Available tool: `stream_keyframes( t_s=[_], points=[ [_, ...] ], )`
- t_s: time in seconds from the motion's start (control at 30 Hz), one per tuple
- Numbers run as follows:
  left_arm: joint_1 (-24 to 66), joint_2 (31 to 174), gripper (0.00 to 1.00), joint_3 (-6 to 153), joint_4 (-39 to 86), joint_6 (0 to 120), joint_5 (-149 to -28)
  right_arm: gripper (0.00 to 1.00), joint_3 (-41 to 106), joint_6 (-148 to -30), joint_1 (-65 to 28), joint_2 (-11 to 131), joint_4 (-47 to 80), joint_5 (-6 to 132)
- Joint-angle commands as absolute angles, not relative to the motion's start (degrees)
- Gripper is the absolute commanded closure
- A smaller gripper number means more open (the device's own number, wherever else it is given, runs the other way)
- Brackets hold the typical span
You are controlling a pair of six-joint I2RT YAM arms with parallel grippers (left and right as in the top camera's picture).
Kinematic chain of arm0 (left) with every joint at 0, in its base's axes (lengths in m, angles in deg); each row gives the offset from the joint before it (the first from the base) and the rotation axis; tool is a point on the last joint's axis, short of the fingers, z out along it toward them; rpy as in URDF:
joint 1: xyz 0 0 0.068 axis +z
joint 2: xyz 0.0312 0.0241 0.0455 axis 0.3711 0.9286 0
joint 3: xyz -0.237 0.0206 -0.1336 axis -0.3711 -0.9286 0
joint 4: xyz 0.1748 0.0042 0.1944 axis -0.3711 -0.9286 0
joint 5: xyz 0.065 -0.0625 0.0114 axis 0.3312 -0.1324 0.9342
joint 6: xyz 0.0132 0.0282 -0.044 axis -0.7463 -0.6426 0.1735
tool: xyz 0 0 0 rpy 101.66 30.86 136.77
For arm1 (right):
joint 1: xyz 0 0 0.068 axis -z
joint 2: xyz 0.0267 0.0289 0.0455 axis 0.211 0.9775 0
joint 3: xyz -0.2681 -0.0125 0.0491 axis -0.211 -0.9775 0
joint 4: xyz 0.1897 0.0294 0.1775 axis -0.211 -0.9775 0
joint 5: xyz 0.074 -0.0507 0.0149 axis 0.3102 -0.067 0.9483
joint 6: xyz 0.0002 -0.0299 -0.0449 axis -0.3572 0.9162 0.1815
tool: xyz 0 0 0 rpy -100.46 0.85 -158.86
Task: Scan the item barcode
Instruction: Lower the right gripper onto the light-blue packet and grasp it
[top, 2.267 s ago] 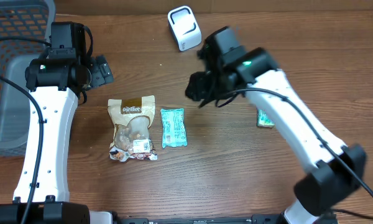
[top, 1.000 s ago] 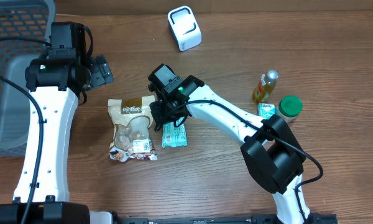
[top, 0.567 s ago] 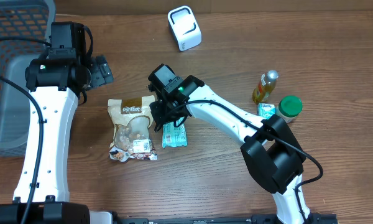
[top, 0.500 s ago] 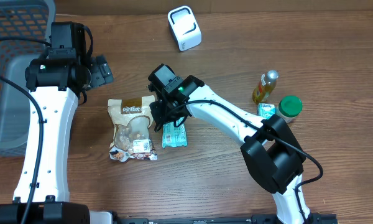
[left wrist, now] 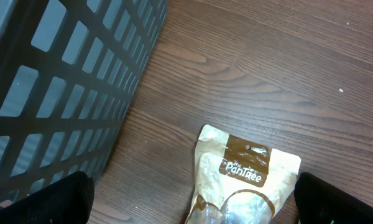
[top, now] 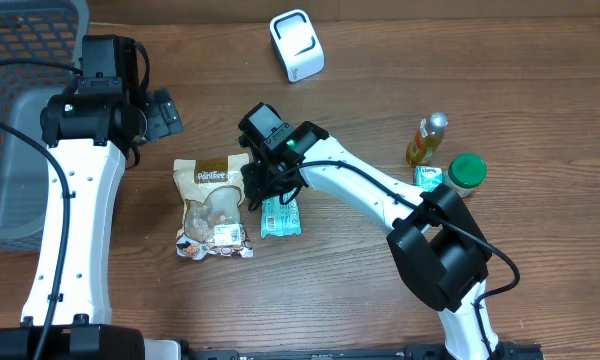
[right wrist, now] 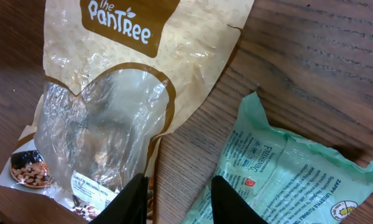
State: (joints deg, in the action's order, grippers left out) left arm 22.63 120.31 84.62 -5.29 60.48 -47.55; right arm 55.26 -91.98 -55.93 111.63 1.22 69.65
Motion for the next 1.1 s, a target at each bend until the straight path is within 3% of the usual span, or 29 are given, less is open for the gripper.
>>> stream_keyframes(
  t_s=[0.0, 0.3, 0.53, 1.07],
  points=[
    [22.52, 120.11, 0.0, 84.89, -5.24, 58.99, -47.0, 0.78, 55.06, -92.05, -55.95, 112.2, 2.27, 69.11],
    [22.52, 120.11, 0.0, 84.89, -5.24, 58.99, -47.0, 0.8, 55.06, -92.02, -55.95, 112.22, 2.77, 69.08],
    [22.52, 120.11, 0.0, 84.89, -5.24, 58.97, -47.0, 0.95, 55.02, -92.07, -55.97, 112.74, 4.28, 69.11],
    [22.52, 120.11, 0.01, 84.89, -5.24, 58.97, -47.0, 0.96, 55.02, -92.05, -56.06, 113.18, 4.68, 69.11]
  ],
)
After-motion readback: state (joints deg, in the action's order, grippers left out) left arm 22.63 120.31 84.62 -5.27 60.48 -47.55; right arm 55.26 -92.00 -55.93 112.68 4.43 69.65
